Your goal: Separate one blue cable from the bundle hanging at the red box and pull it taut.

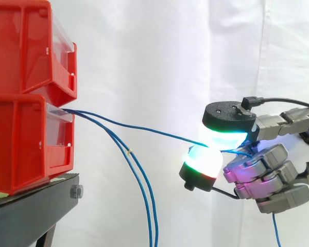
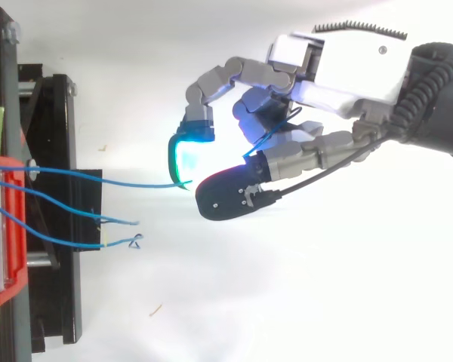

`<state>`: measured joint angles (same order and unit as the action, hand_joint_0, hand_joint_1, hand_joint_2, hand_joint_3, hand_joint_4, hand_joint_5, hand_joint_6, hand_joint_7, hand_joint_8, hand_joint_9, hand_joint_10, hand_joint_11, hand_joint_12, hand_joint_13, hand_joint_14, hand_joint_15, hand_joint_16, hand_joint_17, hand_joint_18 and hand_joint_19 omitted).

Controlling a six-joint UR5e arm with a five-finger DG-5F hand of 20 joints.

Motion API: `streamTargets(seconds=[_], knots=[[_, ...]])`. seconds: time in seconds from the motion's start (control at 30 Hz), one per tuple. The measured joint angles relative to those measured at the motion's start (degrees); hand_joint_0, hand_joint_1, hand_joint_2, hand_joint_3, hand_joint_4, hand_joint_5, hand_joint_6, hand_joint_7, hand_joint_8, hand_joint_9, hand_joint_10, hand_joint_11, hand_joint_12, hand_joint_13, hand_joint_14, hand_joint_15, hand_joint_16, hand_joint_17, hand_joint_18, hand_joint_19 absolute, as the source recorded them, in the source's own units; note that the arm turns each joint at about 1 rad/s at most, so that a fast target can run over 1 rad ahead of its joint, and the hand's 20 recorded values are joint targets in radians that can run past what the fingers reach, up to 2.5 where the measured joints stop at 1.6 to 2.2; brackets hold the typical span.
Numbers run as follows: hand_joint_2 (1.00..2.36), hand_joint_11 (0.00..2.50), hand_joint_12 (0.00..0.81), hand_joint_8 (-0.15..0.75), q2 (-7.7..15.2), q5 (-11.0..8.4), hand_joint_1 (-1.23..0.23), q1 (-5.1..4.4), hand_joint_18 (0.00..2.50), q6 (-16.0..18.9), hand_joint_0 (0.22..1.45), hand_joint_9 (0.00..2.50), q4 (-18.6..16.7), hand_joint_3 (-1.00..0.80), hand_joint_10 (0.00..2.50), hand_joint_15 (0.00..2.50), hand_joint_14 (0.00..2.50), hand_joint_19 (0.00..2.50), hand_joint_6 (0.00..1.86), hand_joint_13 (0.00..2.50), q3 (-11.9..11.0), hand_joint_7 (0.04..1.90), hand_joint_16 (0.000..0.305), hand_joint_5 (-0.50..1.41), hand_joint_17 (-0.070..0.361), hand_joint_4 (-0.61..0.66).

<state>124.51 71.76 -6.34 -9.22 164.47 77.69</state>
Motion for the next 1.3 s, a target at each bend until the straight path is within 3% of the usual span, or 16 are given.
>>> streamTargets(seconds=[1.3], knots=[[1.0,1.1,0.405,0.375,0.0,-0.04,-0.77,-0.04,1.43,-0.5,0.68,0.76,0.1,-0.03,2.5,1.23,2.5,1.49,0.93,0.95,0.0,1.22,0.053,-0.13,0.12,-0.18]])
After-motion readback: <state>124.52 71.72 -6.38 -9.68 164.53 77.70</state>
